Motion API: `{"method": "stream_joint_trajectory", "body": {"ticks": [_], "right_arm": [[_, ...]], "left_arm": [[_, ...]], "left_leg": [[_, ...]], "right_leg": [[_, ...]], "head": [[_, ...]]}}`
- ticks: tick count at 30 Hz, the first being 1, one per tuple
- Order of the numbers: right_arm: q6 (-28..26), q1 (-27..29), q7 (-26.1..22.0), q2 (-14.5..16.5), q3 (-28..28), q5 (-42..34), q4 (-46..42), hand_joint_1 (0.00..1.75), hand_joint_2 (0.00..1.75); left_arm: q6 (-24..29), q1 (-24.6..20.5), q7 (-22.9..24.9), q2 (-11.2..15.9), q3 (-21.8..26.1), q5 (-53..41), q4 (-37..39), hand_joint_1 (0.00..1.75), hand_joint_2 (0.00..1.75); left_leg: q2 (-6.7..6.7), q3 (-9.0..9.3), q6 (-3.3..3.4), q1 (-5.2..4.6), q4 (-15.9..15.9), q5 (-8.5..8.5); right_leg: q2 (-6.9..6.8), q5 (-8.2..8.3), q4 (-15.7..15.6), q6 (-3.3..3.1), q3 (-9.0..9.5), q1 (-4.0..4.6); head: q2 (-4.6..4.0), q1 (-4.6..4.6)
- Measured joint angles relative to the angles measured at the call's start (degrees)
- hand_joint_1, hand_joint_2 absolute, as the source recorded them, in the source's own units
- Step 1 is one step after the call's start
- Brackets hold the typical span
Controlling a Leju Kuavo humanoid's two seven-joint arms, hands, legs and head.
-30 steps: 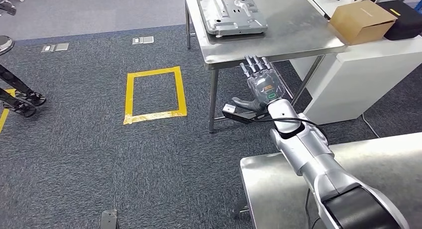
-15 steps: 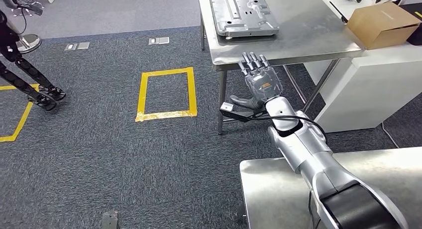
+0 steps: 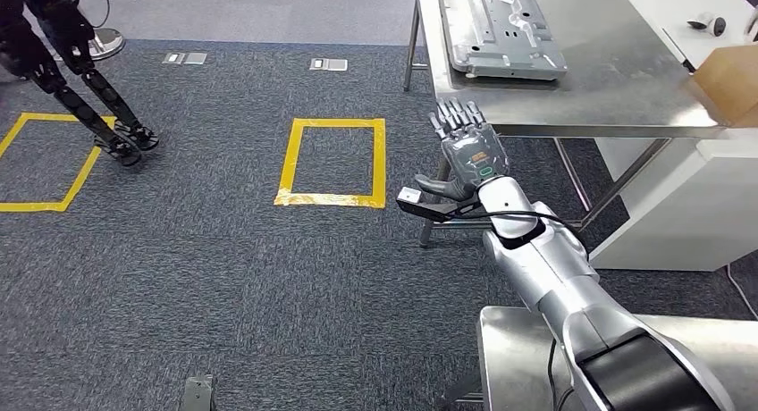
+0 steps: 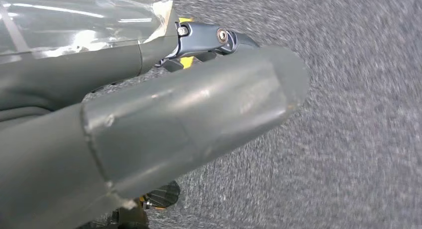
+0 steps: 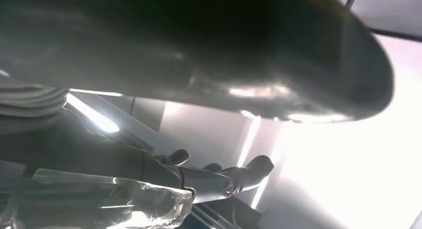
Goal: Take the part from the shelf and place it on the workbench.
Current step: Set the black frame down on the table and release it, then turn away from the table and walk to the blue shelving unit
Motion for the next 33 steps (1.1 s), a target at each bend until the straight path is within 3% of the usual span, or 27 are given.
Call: {"method": "stream_joint_trajectory", "body": {"ticks": [1,3,5,8,10,13,15,16,18,20,22,25,26,28,30,31,33], "right_arm": [[0.0,0.1,0.1,0.0,0.0,0.0,0.0,0.00,0.00],[0.0,0.0,0.1,-0.1,0.0,0.0,0.0,0.00,0.00],[0.0,-0.1,0.2,0.0,0.0,0.0,0.0,0.00,0.00],[0.0,-0.2,0.2,0.2,0.2,0.0,0.0,0.00,0.00],[0.0,-0.3,0.2,0.4,0.2,0.0,0.0,0.00,0.00],[0.0,-0.4,0.2,0.5,0.2,0.0,0.0,0.00,0.00],[0.0,-0.2,0.2,0.5,0.3,0.0,0.0,0.00,0.00],[0.0,-0.2,0.2,0.5,0.4,0.0,0.0,0.00,0.00],[0.1,-0.2,0.2,0.5,0.5,0.0,0.0,0.00,0.00],[0.1,-0.4,0.3,0.5,0.5,0.0,0.0,0.00,0.00],[0.1,-0.6,0.3,0.5,0.5,0.0,0.0,0.00,0.00],[0.1,-0.6,0.3,0.4,0.5,0.0,0.0,0.00,0.00],[0.1,-0.6,0.3,0.4,0.5,0.0,0.0,0.00,0.00],[0.2,-0.4,0.4,0.2,0.5,0.0,0.0,0.00,0.00],[0.3,0.0,0.4,0.0,0.5,0.0,0.1,0.00,0.00],[0.4,0.1,0.4,0.0,0.5,0.0,0.1,0.00,0.00],[0.4,0.1,0.4,0.0,0.5,0.0,0.2,0.00,0.00]], "left_arm": [[0.0,0.0,0.0,0.0,0.0,0.0,0.0,0.00,0.00],[0.0,0.0,0.0,0.0,-0.2,0.0,0.0,0.00,0.00],[0.0,0.1,0.0,0.0,-0.3,0.0,0.0,0.00,0.00],[0.0,0.2,0.0,-0.1,-0.5,0.1,0.0,0.00,0.00],[0.0,0.4,0.0,0.0,-0.6,0.1,0.0,0.00,0.00],[0.0,0.4,0.0,0.0,-0.7,0.2,0.0,0.00,0.00],[0.0,0.5,0.0,0.0,-0.7,0.2,0.0,0.00,0.00],[-0.1,0.5,0.0,0.0,-0.7,0.2,0.0,0.00,0.00],[-0.1,0.5,0.0,0.0,-0.7,0.2,0.0,0.00,0.00],[-0.2,0.4,0.0,-0.1,-0.7,0.2,0.0,0.00,0.00],[-0.2,0.4,0.0,-0.1,-0.7,0.2,0.0,0.00,0.00],[-0.2,0.4,0.0,-0.1,-0.7,0.2,0.0,0.00,0.00],[-0.2,0.3,0.0,-0.1,-0.7,0.2,0.0,0.00,0.00],[-0.2,0.2,0.0,-0.1,-0.7,0.2,0.0,0.00,0.00],[-0.3,0.2,0.0,-0.1,-0.7,0.2,0.0,0.00,0.00],[-0.3,0.3,0.0,-0.1,-0.7,0.2,0.0,0.00,0.00],[-0.3,0.3,0.0,-0.1,-0.7,0.3,0.0,0.00,0.00]], "left_leg": [[-0.57,0.02,-0.01,-0.02,0.0,0.02],[-1.49,0.05,-0.14,-0.06,0.1,0.06],[-2.12,-0.04,-0.54,-0.18,0.1,0.14],[-2.58,-0.26,-1.39,-0.11,0.0,0.25],[-1.39,-1.10,-1.94,-0.06,1.8,-1.13],[0.66,-5.67,-2.71,0.12,11.7,-6.18],[0.85,-7.73,-3.16,0.42,15.7,-7.02],[1.06,-7.13,-3.35,0.63,14.4,-5.89],[2.67,-3.44,-3.78,1.07,7.3,-2.55],[3.94,-0.62,-3.60,1.13,1.8,-0.86],[3.51,-0.32,-2.82,0.73,0.9,-0.75],[2.48,-0.12,-1.46,0.44,0.5,-0.38],[2.16,-0.02,-0.99,0.47,0.3,-0.24],[1.35,-0.04,-0.41,0.45,0.3,-0.13],[0.38,-0.06,-0.31,0.38,0.3,-0.12],[-0.13,-0.05,-0.32,0.36,0.3,-0.10],[-1.04,-0.01,-0.42,0.37,0.3,-0.04]], "right_leg": [[0.17,1.14,-2.0,0.40,0.84,-0.01],[1.21,4.55,-10.4,0.93,4.72,-0.14],[2.11,6.71,-15.9,0.55,7.40,-0.06],[1.58,7.32,-16.8,-0.60,7.86,0.04],[0.94,7.62,-17.1,-1.51,8.11,-0.36],[-0.03,7.64,-17.3,-2.50,8.22,-0.33],[-0.75,7.59,-17.3,-2.58,8.20,-0.27],[-1.07,7.56,-17.2,-2.57,8.21,-0.30],[-1.62,7.33,-17.1,-2.26,8.25,-0.25],[-2.04,6.94,-16.7,-1.66,8.14,0.27],[-2.51,6.76,-16.6,-1.16,8.11,0.81],[-2.26,5.65,-15.1,-0.44,7.41,0.60],[-1.63,4.40,-12.6,-0.44,6.22,0.39],[-0.44,1.15,-4.6,-0.68,2.43,0.12],[-0.08,-0.22,0.6,-0.40,-0.21,0.07],[0.04,0.40,0.0,-0.05,0.01,0.05],[0.69,3.46,-7.3,0.72,3.45,-0.17]], "head": [[0.00,0.01],[0.00,0.02],[0.00,0.01],[0.00,-0.03],[0.00,-0.12],[0.00,-0.30],[0.00,-0.30],[0.00,-0.31],[0.00,-0.31],[0.00,-0.15],[0.00,0.19],[0.00,0.36],[0.00,0.38],[0.00,0.42],[0.00,0.42],[0.00,0.41],[0.00,0.43]]}}
